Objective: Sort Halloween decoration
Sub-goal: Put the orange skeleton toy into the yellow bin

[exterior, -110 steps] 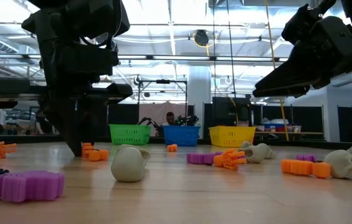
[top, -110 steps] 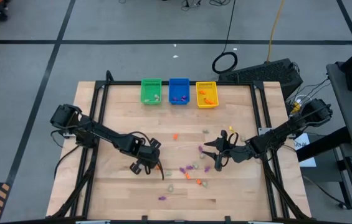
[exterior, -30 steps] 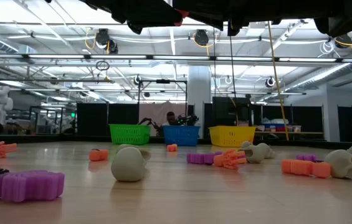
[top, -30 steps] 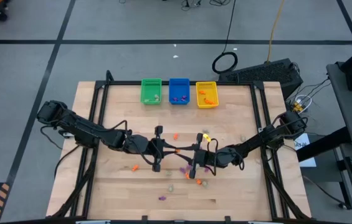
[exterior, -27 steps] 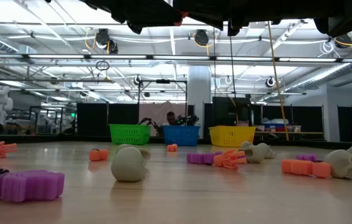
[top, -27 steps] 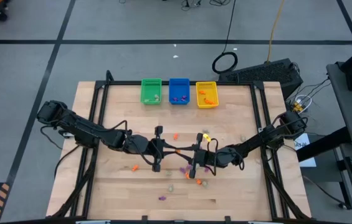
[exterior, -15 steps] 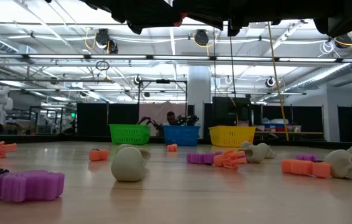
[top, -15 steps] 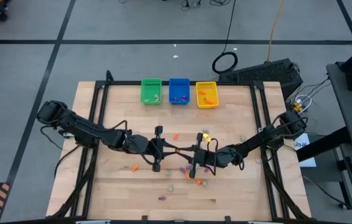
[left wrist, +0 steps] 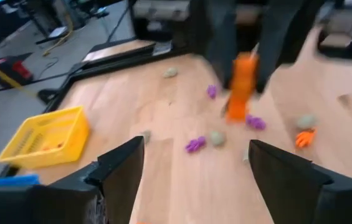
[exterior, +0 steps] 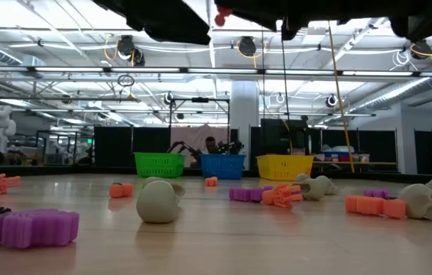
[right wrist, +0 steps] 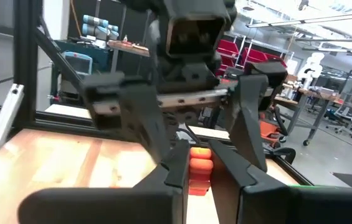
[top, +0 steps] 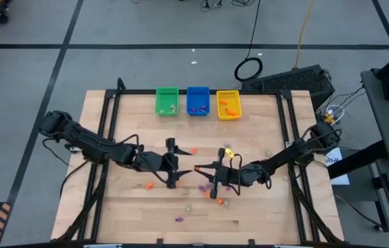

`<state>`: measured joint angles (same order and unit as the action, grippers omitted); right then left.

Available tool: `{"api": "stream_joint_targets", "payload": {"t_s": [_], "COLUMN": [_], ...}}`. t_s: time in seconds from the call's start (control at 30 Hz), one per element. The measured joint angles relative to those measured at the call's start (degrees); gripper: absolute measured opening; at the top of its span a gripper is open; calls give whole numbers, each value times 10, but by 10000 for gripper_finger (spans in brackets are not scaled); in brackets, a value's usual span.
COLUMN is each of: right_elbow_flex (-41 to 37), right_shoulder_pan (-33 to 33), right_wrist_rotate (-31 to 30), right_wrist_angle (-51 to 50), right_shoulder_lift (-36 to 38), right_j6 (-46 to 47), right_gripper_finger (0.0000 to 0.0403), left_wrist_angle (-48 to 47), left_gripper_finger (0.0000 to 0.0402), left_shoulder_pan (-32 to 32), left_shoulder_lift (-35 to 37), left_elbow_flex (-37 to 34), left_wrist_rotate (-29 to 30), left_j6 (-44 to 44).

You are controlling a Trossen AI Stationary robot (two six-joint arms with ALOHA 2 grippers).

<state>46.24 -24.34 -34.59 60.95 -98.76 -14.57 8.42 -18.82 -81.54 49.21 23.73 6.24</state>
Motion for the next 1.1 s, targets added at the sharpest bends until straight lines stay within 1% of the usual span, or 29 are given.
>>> {"api": "stream_joint_targets", "payload": {"t_s": [0.1,0.23,0.43,0.53,0.63,0.73,0.9,1.1], "right_elbow_flex": [0,0,0,0,0,0,-26,-88], "right_shoulder_pan": [-8,-20,-31,-33,-37,-37,-39,-39], "right_wrist_rotate": [0,-1,0,1,2,2,3,3], "right_wrist_angle": [-13,-53,-211,-307,-400,-456,-461,-397], "right_shoulder_lift": [20,61,156,202,240,263,267,265], "right_j6": [0,-11,-1,27,58,92,109,130], "right_gripper_finger": [33,34,34,34,34,34,34,34], "left_wrist_angle": [-17,-37,-102,-103,-96,-78,-27,6], "left_gripper_finger": [290,290,285,269,243,212,156,94], "left_shoulder_pan": [-3,-4,-9,-15,-20,-24,-27,-27], "left_shoulder_lift": [8,10,10,10,10,10,10,10], "left_elbow_flex": [0,0,0,0,0,0,0,0], "left_wrist_rotate": [15,19,21,23,23,23,22,22], "left_j6": [-1,-23,-90,-102,-88,-71,-54,-44]}}
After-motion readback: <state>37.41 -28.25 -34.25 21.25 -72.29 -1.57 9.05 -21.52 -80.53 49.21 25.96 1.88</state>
